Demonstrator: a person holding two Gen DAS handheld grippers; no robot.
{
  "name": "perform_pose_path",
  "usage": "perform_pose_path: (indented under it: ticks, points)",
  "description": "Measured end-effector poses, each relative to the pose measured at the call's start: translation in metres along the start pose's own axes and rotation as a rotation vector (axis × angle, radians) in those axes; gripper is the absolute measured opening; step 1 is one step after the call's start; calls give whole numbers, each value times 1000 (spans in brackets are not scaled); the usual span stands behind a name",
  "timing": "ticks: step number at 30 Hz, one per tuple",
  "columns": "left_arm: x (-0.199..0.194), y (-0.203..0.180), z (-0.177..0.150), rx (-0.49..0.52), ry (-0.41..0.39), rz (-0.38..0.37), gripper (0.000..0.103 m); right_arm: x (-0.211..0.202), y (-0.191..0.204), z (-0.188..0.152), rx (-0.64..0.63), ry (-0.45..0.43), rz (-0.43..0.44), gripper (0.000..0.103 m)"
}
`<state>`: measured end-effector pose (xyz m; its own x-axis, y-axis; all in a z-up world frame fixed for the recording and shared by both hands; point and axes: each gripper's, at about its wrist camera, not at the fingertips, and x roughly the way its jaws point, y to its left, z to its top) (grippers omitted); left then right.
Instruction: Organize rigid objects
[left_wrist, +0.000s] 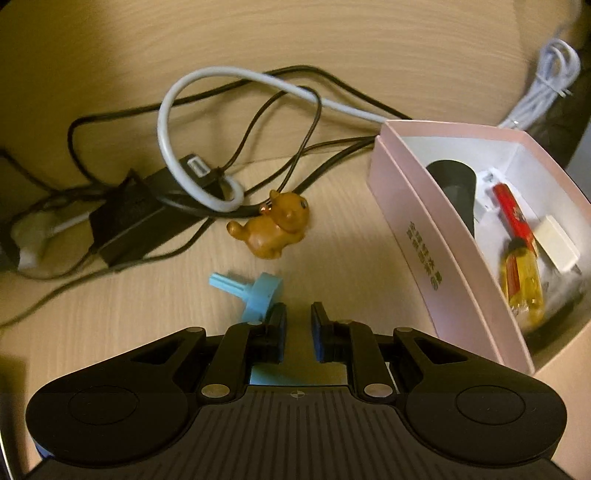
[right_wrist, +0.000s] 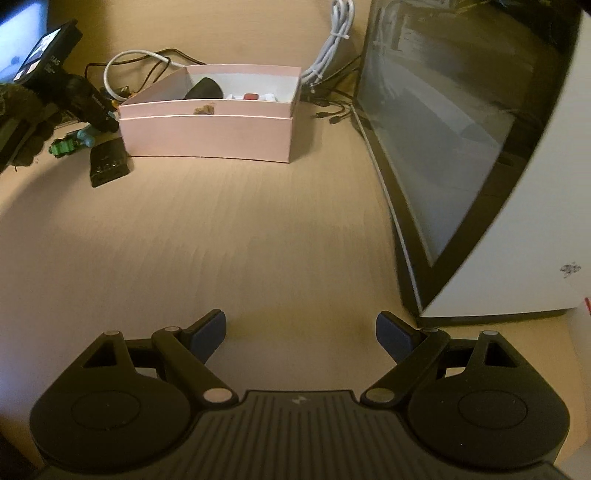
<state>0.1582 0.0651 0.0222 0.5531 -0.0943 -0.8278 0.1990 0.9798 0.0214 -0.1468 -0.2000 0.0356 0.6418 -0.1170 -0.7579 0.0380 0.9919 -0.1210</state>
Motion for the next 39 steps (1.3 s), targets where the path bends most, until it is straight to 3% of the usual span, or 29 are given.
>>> perform_pose_path:
  ticks: [3,8,15,22,28,30,34,39]
  points:
    - [-5,-4,-3,-3,13,-23,13,0,-3,-1,30,1,-15,90]
    - [-31,-14,-38,55,0,-30,11,5,2,9,36,-12,6,90]
    - [-99,2,-107,-67,-45,-83,11,8,31,48,-64,-119,36,89]
    - [-143,35,-171,-183,-57,9,10,18,64,126,-112,-229,173,89]
    - [-164,70,-205,-329,-48,17,11,43,130,198,-168,-279,294,89]
    - [-171,78,-214,-364,-52,2,11,57,156,217,-166,-260,329,88]
    - [-181,91,-228,-433,-61,-15,11,98,213,244,-137,-133,390,83]
    - [-196,102,-242,-482,-82,-34,11,150,257,249,-77,-13,329,76]
